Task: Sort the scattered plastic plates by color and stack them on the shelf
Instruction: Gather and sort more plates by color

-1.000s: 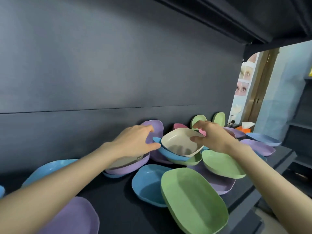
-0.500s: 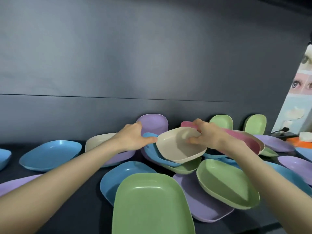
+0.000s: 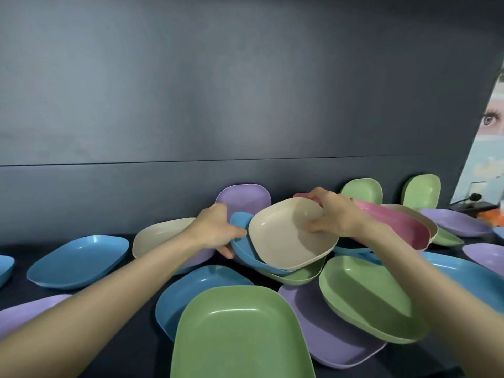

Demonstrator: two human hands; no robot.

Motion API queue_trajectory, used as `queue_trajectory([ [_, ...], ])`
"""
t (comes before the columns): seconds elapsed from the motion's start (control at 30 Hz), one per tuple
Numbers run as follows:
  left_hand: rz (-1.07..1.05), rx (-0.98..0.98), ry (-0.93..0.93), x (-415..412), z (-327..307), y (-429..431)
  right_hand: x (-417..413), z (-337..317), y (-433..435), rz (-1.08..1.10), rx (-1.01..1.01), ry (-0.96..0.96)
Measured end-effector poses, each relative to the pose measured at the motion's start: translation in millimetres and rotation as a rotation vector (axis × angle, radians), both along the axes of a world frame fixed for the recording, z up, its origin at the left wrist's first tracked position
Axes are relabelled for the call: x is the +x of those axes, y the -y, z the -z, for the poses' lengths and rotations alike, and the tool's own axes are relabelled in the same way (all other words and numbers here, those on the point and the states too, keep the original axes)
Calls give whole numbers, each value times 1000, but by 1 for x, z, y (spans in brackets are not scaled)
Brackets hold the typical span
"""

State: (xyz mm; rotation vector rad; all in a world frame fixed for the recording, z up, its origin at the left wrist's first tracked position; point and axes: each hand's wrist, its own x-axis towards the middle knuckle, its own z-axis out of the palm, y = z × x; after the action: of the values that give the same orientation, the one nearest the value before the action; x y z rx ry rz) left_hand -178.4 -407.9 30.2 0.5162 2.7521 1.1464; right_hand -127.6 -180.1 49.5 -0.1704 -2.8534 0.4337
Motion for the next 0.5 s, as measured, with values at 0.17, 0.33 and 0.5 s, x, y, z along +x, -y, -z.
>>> queue_trajectory([
  [0.17, -75, 33, -165, 1, -5, 10, -6, -1, -2, -24, -262, -151],
  [0.33, -184, 23, -388, 4, -16, 30, -4, -6, 6, -88, -493, -306],
  [0.5, -294, 119, -509, 13, -25, 54, 1, -14, 18, -157, -639, -430],
])
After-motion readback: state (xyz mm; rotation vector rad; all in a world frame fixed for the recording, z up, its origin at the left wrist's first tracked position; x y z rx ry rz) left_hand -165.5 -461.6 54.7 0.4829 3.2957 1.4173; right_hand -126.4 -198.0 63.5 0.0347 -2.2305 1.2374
